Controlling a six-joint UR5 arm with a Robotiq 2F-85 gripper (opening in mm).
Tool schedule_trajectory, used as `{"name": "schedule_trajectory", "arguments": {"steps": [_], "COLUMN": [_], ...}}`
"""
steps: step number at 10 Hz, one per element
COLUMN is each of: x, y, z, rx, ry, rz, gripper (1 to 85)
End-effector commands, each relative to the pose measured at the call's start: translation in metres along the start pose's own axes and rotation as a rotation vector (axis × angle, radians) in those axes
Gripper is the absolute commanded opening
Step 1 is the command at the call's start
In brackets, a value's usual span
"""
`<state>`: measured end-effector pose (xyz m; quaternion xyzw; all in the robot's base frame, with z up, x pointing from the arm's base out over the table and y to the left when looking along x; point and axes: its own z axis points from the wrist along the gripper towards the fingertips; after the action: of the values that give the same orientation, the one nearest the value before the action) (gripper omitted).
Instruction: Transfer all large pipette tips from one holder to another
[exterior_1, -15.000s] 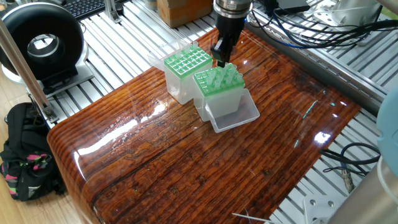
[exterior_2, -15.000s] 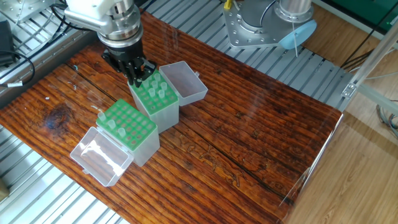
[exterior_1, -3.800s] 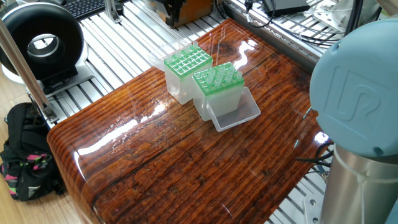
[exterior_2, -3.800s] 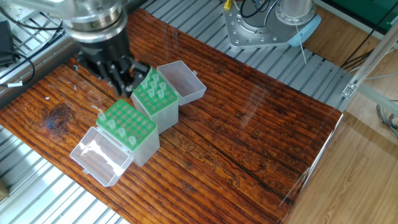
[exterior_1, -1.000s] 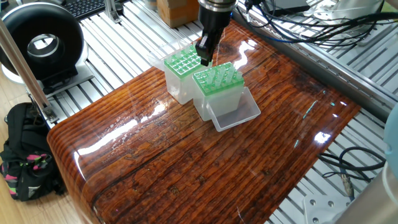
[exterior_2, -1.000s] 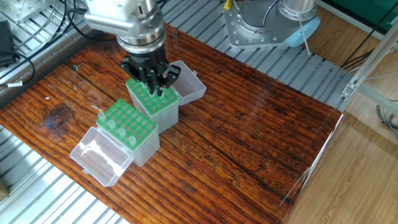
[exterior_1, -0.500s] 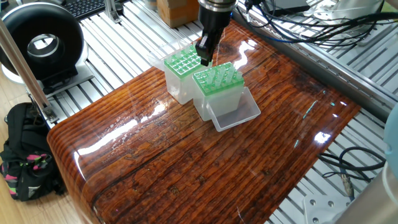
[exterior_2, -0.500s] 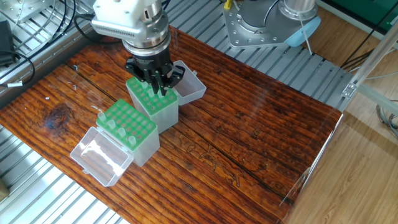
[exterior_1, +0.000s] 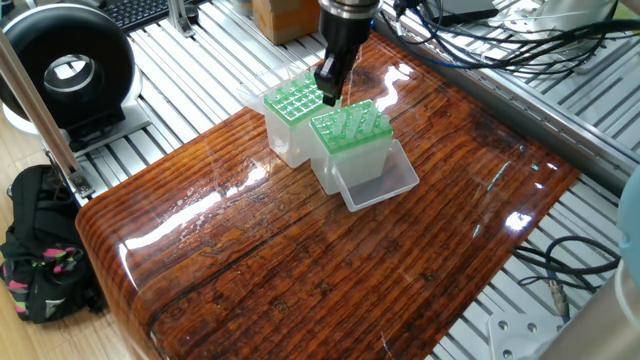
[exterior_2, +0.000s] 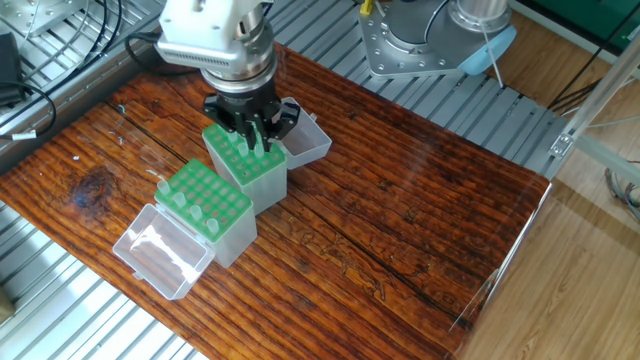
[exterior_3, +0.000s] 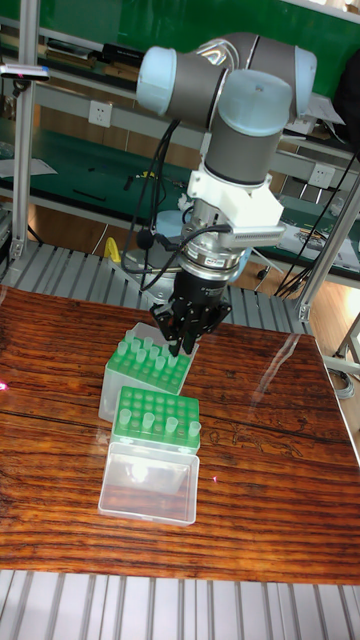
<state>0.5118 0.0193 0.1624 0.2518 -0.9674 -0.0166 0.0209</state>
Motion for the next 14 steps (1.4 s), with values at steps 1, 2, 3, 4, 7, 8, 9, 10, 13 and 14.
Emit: {"name": "schedule_trajectory", "arguments": {"steps": [1,2,3,4,7,8,9,10,13,14], "x": [-0.003,-0.003,-0.002,-0.002,-0.005,-0.005,-0.005,-0.004,-0.001,0.000], "y": [0.001,0.002,0.002,0.000,0.000,0.000,-0.001,0.000,-0.006,-0.007], "z": [0.004,0.004,0.005,0.006,0.013,0.014,0.015,0.015,0.019,0.020], "rx": [-0.003,-0.005,-0.003,0.002,0.004,0.004,0.005,0.003,0.006,0.004], "ry": [-0.011,-0.011,-0.010,-0.010,-0.018,-0.016,-0.016,-0.015,-0.011,-0.011], "rz": [-0.100,-0.098,-0.098,-0.098,-0.096,-0.098,-0.098,-0.098,-0.101,-0.102], "gripper": [32.3,32.3,32.3,32.3,32.3,32.3,32.3,32.0,30.7,30.7]}}
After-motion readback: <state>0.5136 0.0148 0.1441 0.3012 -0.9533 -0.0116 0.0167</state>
